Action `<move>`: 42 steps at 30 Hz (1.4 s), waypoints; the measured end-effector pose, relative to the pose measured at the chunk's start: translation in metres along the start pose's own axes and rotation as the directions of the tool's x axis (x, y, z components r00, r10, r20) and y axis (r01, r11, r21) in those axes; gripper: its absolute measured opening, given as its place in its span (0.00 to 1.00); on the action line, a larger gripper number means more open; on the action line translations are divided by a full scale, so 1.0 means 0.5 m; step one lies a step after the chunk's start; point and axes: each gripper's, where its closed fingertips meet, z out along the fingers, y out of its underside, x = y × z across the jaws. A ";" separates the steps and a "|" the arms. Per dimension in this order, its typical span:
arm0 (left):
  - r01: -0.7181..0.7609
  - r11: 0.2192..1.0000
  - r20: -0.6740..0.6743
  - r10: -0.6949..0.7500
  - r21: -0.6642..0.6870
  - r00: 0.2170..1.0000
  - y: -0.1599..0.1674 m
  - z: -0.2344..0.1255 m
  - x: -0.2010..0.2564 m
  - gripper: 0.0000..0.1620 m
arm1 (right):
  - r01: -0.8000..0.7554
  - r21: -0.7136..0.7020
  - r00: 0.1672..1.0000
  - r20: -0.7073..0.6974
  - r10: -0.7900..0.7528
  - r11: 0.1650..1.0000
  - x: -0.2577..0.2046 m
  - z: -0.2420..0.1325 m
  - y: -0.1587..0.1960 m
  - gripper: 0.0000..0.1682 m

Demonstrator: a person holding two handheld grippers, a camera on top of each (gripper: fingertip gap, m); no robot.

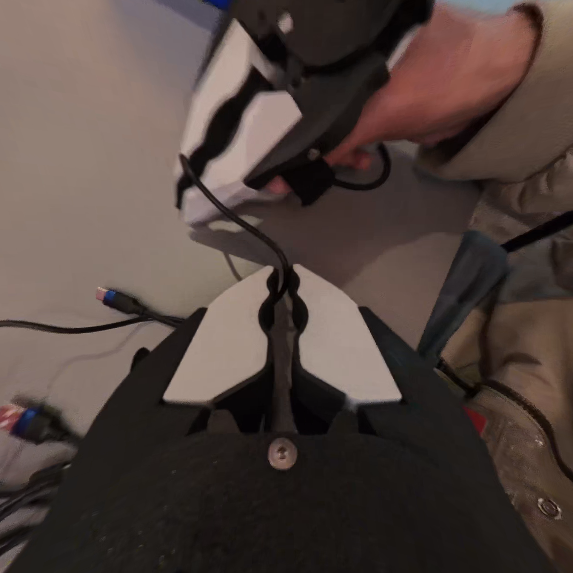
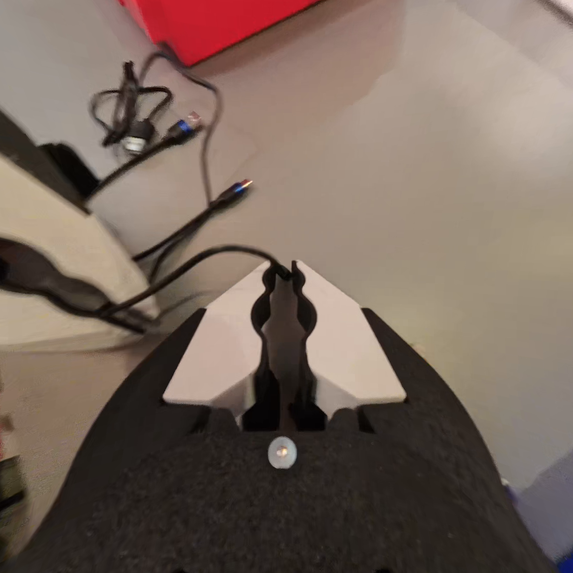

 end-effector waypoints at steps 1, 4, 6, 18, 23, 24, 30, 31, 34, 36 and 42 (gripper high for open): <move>-0.010 1.000 -0.023 0.010 -0.020 1.000 0.008 0.007 0.014 0.03 | 0.039 0.002 0.996 -0.076 -0.039 0.999 0.023 -0.005 -0.002 0.05; -0.063 0.998 0.020 0.064 -0.020 0.998 0.013 0.008 0.020 0.01 | 0.227 0.032 0.947 -0.239 -0.213 0.973 0.054 -0.021 -0.021 0.07; -0.067 0.996 0.016 0.068 -0.052 0.998 0.019 0.013 0.023 0.01 | 0.328 -0.039 0.895 -0.308 -0.324 0.944 0.061 -0.011 -0.006 0.06; 0.012 0.995 -0.022 -0.014 -0.101 1.000 0.036 0.027 0.011 0.01 | 0.119 0.252 0.986 -0.146 -0.084 0.960 0.005 -0.170 -0.029 0.12; 0.000 0.994 -0.024 -0.002 -0.107 1.000 0.035 0.030 0.012 0.01 | -0.324 0.339 0.935 0.258 0.244 0.883 -0.035 -0.129 -0.091 0.11; -0.005 0.994 -0.021 0.002 -0.109 1.000 0.035 0.031 0.012 0.01 | -0.352 0.312 0.918 0.297 0.262 0.882 -0.044 -0.111 -0.094 0.11; -0.010 0.994 -0.011 0.009 -0.107 1.000 0.035 0.032 0.011 0.01 | -0.094 0.081 0.996 0.013 0.093 0.992 -0.032 -0.036 -0.013 0.04; -0.003 0.995 -0.009 0.002 -0.104 1.000 0.035 0.032 0.011 0.01 | -0.060 0.064 0.997 -0.040 0.063 0.996 -0.023 -0.040 0.000 0.02; 0.022 0.995 -0.006 -0.023 -0.102 1.000 0.036 0.032 0.009 0.01 | -0.061 0.010 0.994 -0.095 0.062 0.998 -0.015 -0.054 0.043 0.00; 0.043 0.994 0.000 -0.043 -0.099 0.999 0.035 0.032 0.007 0.01 | -0.079 -0.014 0.992 -0.101 0.077 0.997 -0.012 -0.058 0.068 0.00; 0.074 0.993 -0.008 -0.075 -0.093 0.997 0.033 0.032 0.005 0.01 | -0.094 0.146 0.986 -0.125 0.113 0.985 0.023 -0.112 0.015 0.00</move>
